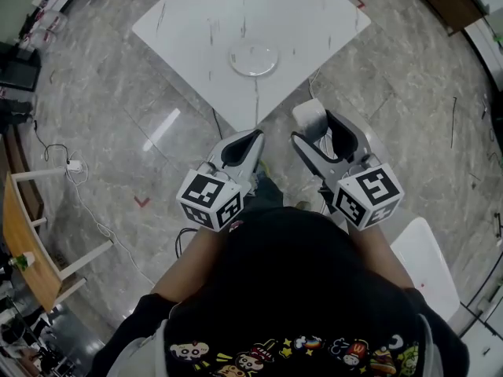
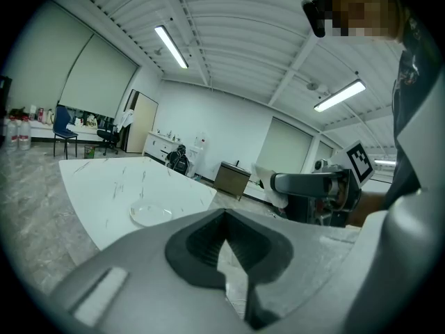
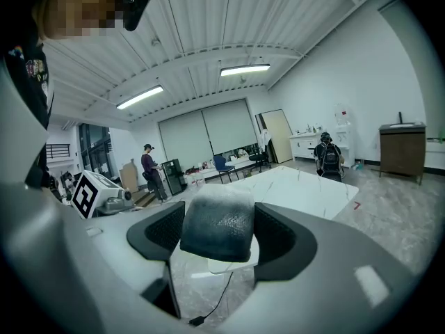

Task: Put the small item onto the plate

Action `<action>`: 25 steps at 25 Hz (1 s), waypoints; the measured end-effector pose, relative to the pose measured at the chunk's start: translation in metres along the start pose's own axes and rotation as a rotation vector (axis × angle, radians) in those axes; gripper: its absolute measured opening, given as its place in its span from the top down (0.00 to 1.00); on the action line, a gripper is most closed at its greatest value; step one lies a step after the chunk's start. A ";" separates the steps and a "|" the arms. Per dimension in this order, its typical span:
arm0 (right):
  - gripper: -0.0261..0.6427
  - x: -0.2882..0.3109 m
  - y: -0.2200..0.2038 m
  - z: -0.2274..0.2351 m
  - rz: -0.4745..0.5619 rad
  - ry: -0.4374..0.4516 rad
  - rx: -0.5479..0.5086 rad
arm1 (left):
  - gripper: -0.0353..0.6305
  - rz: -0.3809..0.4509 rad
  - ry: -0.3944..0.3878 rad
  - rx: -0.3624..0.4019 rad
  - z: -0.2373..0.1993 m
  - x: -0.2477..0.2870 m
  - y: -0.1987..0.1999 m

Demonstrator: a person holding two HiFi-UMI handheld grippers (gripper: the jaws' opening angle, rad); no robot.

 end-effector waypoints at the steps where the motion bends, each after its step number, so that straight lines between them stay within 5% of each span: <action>1: 0.46 0.005 0.001 -0.002 -0.002 -0.003 -0.001 | 0.95 0.000 -0.003 -0.001 -0.006 -0.001 0.001; 11: 0.46 0.044 0.009 -0.022 -0.036 -0.036 -0.011 | 0.94 0.007 -0.036 -0.008 -0.053 -0.011 0.013; 25: 0.46 0.075 0.009 -0.036 -0.046 0.003 -0.051 | 0.95 0.046 0.027 -0.018 -0.071 -0.040 0.008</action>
Point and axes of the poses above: the fingertips, and each gripper's own axes: x forward along the fingers, z to its right, y out of its top, the point moved 9 cm from there along -x, backward along the fingers, and after that the axes turned 7 degrees about -y, right-handed, at the moved point
